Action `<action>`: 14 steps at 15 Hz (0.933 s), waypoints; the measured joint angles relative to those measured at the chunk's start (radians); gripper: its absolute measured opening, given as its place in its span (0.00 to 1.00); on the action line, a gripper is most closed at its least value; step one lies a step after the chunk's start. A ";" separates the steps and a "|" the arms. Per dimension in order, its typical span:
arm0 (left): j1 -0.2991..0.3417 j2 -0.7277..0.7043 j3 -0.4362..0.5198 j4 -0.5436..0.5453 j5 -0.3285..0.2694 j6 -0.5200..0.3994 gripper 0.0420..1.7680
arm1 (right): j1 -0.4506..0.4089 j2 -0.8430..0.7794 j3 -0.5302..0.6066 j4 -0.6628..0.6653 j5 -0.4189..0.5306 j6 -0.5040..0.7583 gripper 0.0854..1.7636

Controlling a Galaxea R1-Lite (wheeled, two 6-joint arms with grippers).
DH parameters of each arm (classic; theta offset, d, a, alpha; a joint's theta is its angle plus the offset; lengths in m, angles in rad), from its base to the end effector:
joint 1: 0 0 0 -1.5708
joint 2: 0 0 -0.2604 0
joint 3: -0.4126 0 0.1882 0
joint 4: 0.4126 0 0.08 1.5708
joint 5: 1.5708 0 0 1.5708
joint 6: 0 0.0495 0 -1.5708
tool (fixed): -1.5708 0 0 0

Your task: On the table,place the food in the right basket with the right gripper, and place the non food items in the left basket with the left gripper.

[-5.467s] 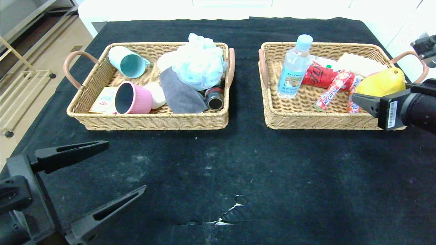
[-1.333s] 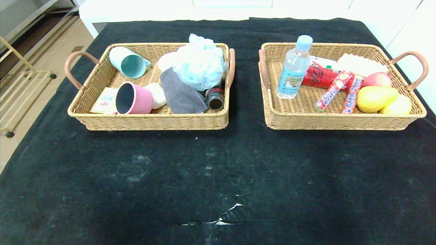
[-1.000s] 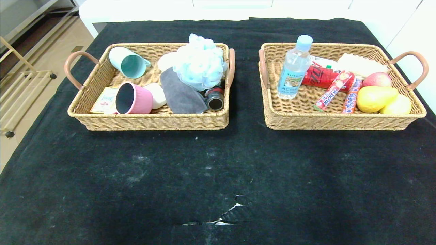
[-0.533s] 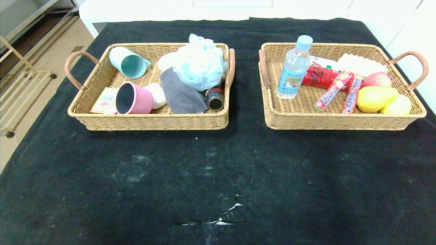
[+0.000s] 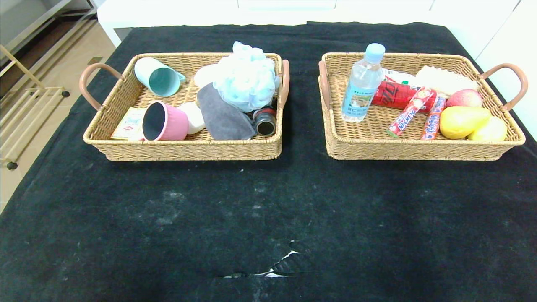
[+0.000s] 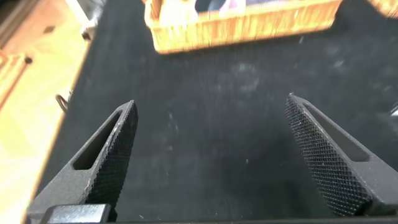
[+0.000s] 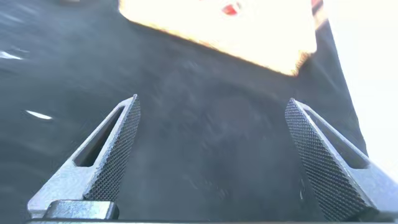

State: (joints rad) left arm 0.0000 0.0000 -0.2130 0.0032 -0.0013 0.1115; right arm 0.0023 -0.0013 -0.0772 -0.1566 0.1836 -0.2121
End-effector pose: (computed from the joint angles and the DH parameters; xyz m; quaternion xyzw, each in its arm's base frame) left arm 0.0188 -0.0001 0.1372 0.0555 -0.1046 0.0052 0.9930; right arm 0.0307 0.0091 0.1184 -0.1152 -0.1259 0.0793 0.9821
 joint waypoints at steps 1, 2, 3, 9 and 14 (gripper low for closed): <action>0.000 0.000 0.052 -0.023 0.001 0.000 0.97 | 0.000 0.000 0.038 -0.007 -0.024 0.000 0.96; 0.000 0.000 0.091 -0.030 0.002 0.001 0.97 | 0.000 0.000 0.058 0.019 -0.037 0.001 0.96; 0.000 0.000 0.126 -0.033 0.004 0.003 0.97 | 0.000 0.000 0.067 0.044 -0.067 0.019 0.96; 0.000 -0.001 0.204 -0.004 -0.015 -0.008 0.97 | 0.001 0.000 0.077 0.160 -0.154 0.169 0.96; 0.000 -0.001 0.212 -0.007 -0.004 -0.097 0.97 | 0.000 0.000 0.077 0.161 -0.153 0.175 0.96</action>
State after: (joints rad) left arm 0.0000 -0.0009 -0.0013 -0.0038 -0.0053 0.0143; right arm 0.0023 -0.0013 0.0000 0.0043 0.0302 -0.0374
